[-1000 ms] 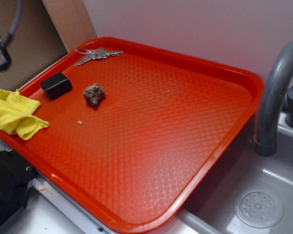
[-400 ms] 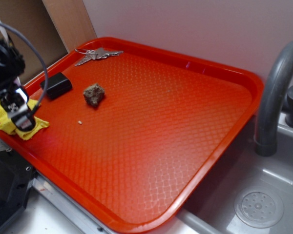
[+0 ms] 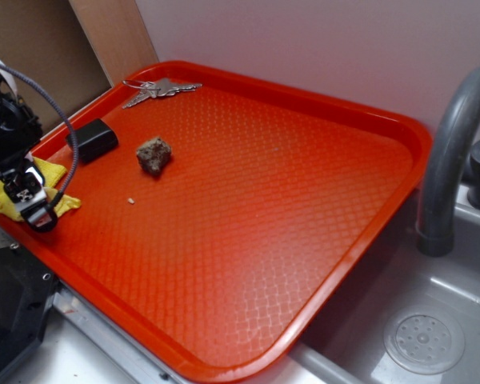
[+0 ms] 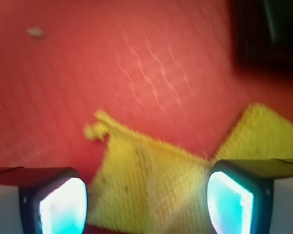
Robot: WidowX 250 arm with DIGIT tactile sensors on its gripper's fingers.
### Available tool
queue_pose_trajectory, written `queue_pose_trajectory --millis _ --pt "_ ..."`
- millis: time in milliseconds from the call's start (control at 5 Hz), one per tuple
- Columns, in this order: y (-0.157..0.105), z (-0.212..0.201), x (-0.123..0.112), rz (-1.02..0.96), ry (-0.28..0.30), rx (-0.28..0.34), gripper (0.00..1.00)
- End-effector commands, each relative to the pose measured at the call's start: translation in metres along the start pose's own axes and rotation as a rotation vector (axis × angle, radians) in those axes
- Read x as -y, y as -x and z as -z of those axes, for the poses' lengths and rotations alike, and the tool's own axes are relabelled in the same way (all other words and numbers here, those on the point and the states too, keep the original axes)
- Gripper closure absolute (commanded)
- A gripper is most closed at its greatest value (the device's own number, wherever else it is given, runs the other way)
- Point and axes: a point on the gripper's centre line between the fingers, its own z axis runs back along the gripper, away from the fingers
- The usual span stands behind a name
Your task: Grab the yellow cloth.
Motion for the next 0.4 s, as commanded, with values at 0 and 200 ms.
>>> queue_pose_trajectory --millis 0,200 --pt "0.0123 0.0130 -0.0107 -0.078 -0.084 -0.071 1.00" --pt "0.0124 0.0129 -0.0092 -0.074 -0.073 -0.051 1.00"
